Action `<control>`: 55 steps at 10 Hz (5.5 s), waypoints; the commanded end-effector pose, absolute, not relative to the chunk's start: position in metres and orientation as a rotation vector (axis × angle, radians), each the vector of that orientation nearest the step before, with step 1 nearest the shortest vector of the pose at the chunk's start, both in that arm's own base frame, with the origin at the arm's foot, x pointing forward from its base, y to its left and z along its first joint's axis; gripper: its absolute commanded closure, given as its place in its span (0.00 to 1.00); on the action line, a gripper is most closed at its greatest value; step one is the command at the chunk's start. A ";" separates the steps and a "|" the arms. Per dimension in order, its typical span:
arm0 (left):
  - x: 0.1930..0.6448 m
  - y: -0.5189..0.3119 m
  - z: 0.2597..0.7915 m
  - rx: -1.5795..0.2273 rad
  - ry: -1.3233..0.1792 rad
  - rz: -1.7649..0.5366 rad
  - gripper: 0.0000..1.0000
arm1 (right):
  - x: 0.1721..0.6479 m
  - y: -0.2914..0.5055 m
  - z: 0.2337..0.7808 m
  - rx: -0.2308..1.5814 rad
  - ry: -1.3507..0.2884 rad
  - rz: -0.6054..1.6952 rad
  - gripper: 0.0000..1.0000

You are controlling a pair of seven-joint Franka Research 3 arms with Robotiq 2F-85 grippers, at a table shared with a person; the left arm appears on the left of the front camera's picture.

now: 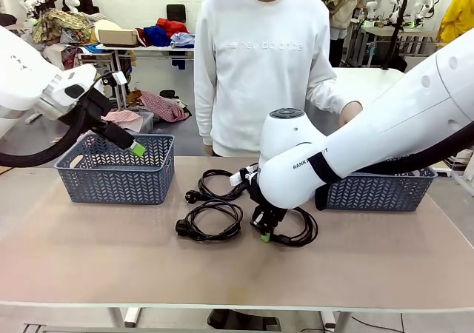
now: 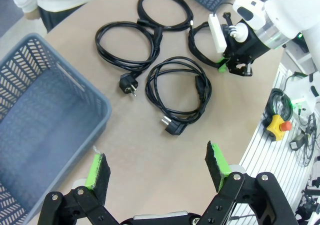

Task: Organize the cables according to human instructions.
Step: Pick up a bundle of cables and place it in the basket indicated by the human.

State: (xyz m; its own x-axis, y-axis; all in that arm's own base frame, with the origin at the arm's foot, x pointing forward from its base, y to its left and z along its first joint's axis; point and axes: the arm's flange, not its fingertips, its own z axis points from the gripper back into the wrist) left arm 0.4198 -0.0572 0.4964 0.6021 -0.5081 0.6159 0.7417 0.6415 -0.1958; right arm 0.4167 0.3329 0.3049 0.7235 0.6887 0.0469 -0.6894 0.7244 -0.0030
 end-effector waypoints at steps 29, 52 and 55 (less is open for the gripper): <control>0.419 -0.056 0.495 -0.489 -0.562 -0.769 0.00 | 0.421 0.181 0.561 -0.018 0.084 1.431 1.00; 0.419 -0.056 0.495 -0.489 -0.562 -0.769 0.00 | 0.579 0.057 0.516 -0.048 0.056 1.379 0.89; 0.419 -0.056 0.495 -0.489 -0.562 -0.769 0.00 | 0.580 0.058 0.516 -0.041 0.056 1.361 0.68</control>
State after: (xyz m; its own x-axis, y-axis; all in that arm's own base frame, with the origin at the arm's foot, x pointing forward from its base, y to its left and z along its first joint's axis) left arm 0.4202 -0.0569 0.4957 0.6037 -0.5082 0.6142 0.7407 0.6424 -0.1966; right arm 0.5737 0.0559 0.5098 0.1817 0.9812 -0.0647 -0.9833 0.1819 -0.0032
